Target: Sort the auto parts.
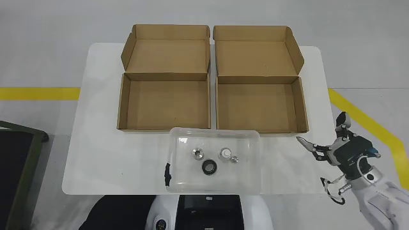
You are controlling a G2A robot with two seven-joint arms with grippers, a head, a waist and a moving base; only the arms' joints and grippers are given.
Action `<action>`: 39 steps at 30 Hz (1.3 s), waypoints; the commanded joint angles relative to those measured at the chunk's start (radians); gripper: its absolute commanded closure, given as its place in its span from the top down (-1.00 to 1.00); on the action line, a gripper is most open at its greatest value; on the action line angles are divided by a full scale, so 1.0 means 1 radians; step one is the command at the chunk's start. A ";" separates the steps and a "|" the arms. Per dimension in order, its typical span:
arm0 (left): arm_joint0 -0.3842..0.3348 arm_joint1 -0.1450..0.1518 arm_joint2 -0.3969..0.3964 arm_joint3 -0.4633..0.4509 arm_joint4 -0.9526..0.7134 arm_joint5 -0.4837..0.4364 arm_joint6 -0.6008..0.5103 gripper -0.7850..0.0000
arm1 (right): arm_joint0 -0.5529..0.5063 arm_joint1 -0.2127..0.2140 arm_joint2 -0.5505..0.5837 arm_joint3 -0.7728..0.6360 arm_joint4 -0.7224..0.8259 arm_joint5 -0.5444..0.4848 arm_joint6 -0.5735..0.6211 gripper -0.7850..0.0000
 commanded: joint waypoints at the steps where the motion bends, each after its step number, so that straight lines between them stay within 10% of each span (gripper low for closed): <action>1: 0.000 0.000 0.000 0.000 0.000 0.000 0.000 1.00 | 0.000 0.000 0.000 0.000 0.000 0.000 0.000 1.00; 25: 0.000 0.000 0.000 0.000 0.000 0.000 0.000 1.00 | 0.003 0.001 -0.007 -0.007 -0.007 -0.005 0.010 1.00; 39: 0.000 0.000 0.000 0.000 0.000 0.000 0.000 1.00 | 0.095 0.024 -0.182 -0.144 -0.168 -0.210 0.234 1.00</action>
